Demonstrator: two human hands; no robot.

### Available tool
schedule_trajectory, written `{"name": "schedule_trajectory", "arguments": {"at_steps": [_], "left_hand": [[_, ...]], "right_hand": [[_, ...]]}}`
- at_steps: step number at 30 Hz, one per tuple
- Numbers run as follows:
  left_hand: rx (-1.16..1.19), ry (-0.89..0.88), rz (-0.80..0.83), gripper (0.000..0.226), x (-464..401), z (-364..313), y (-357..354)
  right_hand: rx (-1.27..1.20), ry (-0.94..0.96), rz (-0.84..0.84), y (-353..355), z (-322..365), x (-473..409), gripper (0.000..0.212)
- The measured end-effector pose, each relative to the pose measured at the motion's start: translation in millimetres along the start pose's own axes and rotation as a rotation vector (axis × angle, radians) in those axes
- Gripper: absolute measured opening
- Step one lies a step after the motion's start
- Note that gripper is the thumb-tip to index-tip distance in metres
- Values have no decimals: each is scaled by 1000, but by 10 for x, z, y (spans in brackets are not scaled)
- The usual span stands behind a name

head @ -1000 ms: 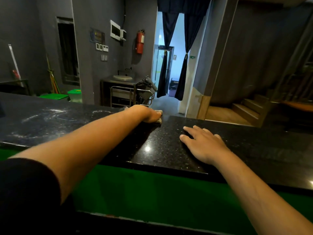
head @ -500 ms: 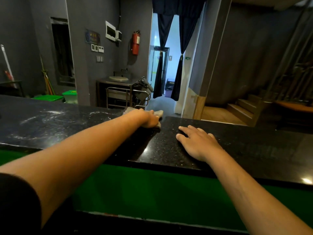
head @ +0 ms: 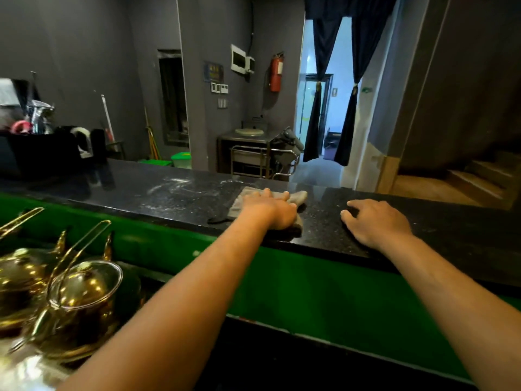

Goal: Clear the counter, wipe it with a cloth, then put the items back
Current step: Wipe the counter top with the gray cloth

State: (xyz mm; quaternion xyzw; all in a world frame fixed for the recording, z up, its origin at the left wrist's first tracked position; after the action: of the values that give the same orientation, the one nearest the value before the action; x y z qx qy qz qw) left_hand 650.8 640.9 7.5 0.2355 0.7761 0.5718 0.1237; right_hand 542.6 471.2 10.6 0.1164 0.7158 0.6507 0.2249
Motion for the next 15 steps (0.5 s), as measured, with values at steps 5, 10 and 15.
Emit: {"name": "schedule_trajectory", "arguments": {"at_steps": [5,10,15], "left_hand": [[9,-276,-6,57,448,121,-184],[13,-80,-10,56,-17,874,177],[-18,15,-27,59,-282,747,239]], "right_hand": [[-10,111,102,-69,523,12,52],[-6,146,133,-105,742,-43,54],[17,146,115,-134,734,-70,55]]}}
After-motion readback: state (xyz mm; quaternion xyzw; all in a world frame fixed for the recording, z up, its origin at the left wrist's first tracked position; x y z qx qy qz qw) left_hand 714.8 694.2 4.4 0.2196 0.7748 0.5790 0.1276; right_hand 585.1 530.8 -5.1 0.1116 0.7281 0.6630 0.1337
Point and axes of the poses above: each hand's wrist, its own x-axis away from the middle knuckle, its own y-axis out of the back of the hand, z = x × y, the point moved 3 cm from there along -x, towards the middle knuckle, and after that the axes turned 15 degrees about x, right-handed, at the moved point
